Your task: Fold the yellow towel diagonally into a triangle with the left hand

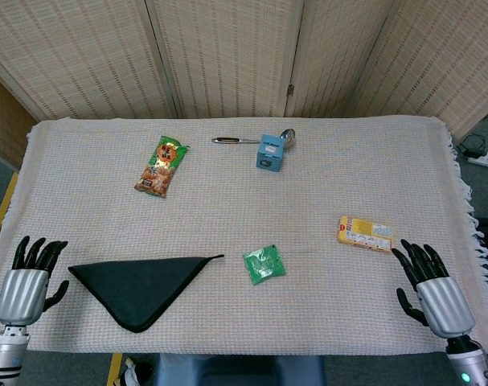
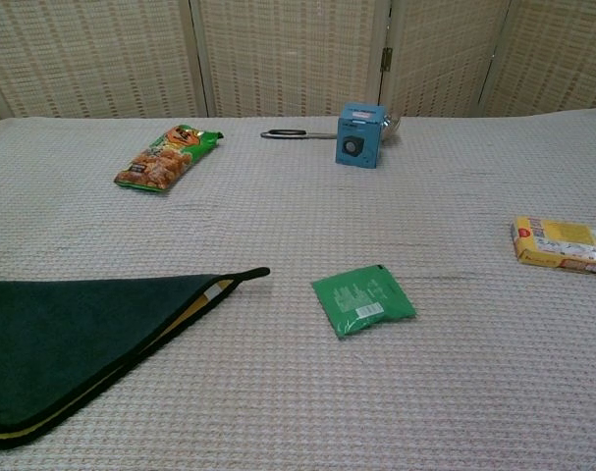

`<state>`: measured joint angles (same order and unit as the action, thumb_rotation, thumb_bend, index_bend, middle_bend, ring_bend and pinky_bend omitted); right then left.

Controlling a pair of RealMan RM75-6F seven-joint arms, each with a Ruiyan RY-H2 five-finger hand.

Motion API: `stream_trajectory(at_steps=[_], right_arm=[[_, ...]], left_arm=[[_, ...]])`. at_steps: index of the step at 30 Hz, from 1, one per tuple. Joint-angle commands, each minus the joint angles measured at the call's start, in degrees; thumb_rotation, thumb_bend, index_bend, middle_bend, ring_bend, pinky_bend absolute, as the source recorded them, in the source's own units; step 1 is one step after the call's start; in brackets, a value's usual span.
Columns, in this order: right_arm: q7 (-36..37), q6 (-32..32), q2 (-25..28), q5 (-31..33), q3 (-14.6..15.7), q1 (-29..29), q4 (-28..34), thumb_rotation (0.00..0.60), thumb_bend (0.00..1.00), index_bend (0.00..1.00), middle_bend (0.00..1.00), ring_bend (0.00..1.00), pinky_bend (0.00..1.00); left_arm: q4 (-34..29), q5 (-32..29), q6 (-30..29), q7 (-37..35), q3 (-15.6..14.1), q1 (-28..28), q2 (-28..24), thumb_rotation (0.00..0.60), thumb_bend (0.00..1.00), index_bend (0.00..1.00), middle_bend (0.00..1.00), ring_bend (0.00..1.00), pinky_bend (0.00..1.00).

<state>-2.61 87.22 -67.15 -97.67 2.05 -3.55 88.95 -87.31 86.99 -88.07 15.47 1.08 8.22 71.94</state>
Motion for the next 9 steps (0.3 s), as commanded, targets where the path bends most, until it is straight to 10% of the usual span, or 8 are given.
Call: stream_trajectory(at_steps=[1, 9], right_arm=[[-0.57, -0.49, -0.32, -0.20, 0.20, -0.28, -0.05, 0.556, 0.56, 0.00, 0.00, 0.00, 0.00], [0.06, 0.79, 0.23, -1.37, 0.63, 0.02, 0.36, 0.557, 0.56, 0.00, 0.00, 0.00, 0.00]], left_arm=[[0.47, -1.20, 1.98, -4.34, 0.15, -0.40, -0.54, 0.600, 0.36, 0.16, 0.21, 0.12, 0.00], [0.30, 0.48, 2.22, -4.70, -0.73, -0.59, -0.53, 0.600, 0.36, 0.16, 0.21, 0.12, 0.01]])
